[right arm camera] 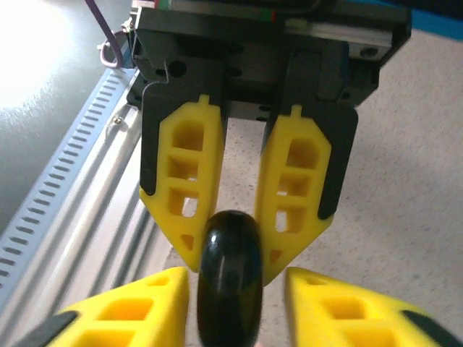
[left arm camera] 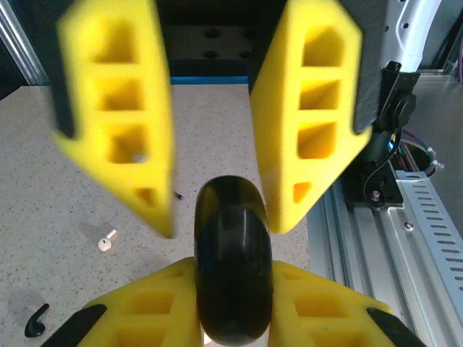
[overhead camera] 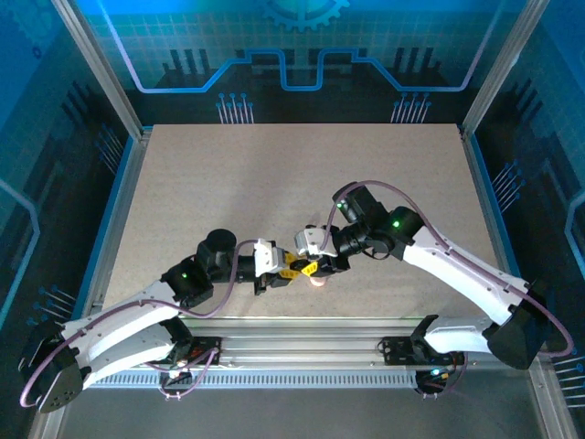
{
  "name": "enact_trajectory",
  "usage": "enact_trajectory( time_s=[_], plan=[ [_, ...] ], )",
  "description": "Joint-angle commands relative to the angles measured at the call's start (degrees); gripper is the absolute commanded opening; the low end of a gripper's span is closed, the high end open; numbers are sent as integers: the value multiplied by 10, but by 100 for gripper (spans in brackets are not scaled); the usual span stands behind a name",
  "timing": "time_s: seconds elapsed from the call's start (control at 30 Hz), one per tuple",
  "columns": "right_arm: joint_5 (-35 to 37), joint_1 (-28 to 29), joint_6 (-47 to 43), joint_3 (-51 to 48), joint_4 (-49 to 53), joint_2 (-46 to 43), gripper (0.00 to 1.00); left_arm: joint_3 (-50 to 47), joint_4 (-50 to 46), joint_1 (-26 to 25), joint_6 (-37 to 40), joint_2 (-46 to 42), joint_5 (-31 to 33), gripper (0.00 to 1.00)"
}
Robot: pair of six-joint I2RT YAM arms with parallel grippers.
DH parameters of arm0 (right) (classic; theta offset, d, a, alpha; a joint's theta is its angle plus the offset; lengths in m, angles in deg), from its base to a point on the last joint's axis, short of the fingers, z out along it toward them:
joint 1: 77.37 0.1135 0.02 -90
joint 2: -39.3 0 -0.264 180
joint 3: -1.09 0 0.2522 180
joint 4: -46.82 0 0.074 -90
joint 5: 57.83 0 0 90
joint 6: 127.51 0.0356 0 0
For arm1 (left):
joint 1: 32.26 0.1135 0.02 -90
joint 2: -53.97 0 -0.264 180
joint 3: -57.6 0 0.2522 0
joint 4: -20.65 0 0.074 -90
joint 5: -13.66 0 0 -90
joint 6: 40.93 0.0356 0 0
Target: Insert the wireless bluetooth earbuds into the charging case
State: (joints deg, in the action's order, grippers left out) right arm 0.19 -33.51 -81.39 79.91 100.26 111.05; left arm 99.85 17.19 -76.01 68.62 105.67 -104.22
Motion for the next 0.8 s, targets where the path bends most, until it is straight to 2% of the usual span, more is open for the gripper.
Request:
enact_trajectory(
  time_s=[0.0,0.33,0.5,0.77],
  plan=[
    [-5,4,16,-17,-37,-24,46,15,4,-4,3,-5,-9,21],
    [35,0,31,-13,-45,-22,49,16,8,-4,2,-10,-12,21],
    [15,0,28,-12,-38,-20,49,13,11,-4,-1,-15,-10,21],
    [39,-2,35,-16,-46,-15,49,14,13,-4,-3,-19,-10,21]
  ],
)
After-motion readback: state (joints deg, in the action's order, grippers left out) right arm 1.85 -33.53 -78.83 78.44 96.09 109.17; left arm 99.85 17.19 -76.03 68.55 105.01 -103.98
